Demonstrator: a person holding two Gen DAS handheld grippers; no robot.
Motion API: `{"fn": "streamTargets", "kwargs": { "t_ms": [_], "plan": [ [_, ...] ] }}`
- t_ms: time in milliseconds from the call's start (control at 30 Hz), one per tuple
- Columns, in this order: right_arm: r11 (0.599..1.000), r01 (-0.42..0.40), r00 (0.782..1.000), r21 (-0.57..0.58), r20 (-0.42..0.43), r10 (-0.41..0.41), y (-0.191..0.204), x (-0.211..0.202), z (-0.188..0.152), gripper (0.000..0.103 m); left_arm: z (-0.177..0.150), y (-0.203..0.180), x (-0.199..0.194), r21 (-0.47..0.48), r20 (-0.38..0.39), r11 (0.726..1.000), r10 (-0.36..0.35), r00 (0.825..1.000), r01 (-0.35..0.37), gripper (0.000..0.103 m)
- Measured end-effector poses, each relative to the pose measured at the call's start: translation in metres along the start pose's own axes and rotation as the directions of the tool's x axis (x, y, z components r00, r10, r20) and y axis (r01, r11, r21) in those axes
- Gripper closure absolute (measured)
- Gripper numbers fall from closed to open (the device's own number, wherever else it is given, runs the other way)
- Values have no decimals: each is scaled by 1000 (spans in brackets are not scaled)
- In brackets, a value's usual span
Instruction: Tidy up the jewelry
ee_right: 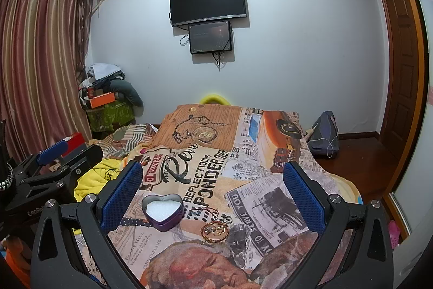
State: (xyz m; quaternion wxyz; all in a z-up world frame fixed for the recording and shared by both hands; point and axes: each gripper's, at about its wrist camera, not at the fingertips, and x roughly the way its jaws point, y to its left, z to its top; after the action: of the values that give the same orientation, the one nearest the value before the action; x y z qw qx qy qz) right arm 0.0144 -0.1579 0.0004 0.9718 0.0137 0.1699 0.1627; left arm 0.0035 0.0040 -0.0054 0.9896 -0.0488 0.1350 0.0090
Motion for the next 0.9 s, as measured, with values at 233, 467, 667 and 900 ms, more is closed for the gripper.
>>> {"fn": "streamTargets", "kwargs": {
  "t_ms": [233,467,667,900],
  "plan": [
    [1000,0,1000,1,-1,0,0,0,0,0,1,0,-1,3,0,1000,2,1000,-2,0],
    [1000,-1,1000,1,-2,1,0,1,0,0,1,-1,0,4,0,1000,0,1000,0,0],
    [1000,-1,1000,2,-3,1,-1,1,1,0,2,-2,-1,10,3,1000,0,1000,0,0],
    [1000,-2,1000,3,-3,2,0,1,1,0,1,-4,-1,18,6,1000,2,1000,-2,0]
  ]
}}
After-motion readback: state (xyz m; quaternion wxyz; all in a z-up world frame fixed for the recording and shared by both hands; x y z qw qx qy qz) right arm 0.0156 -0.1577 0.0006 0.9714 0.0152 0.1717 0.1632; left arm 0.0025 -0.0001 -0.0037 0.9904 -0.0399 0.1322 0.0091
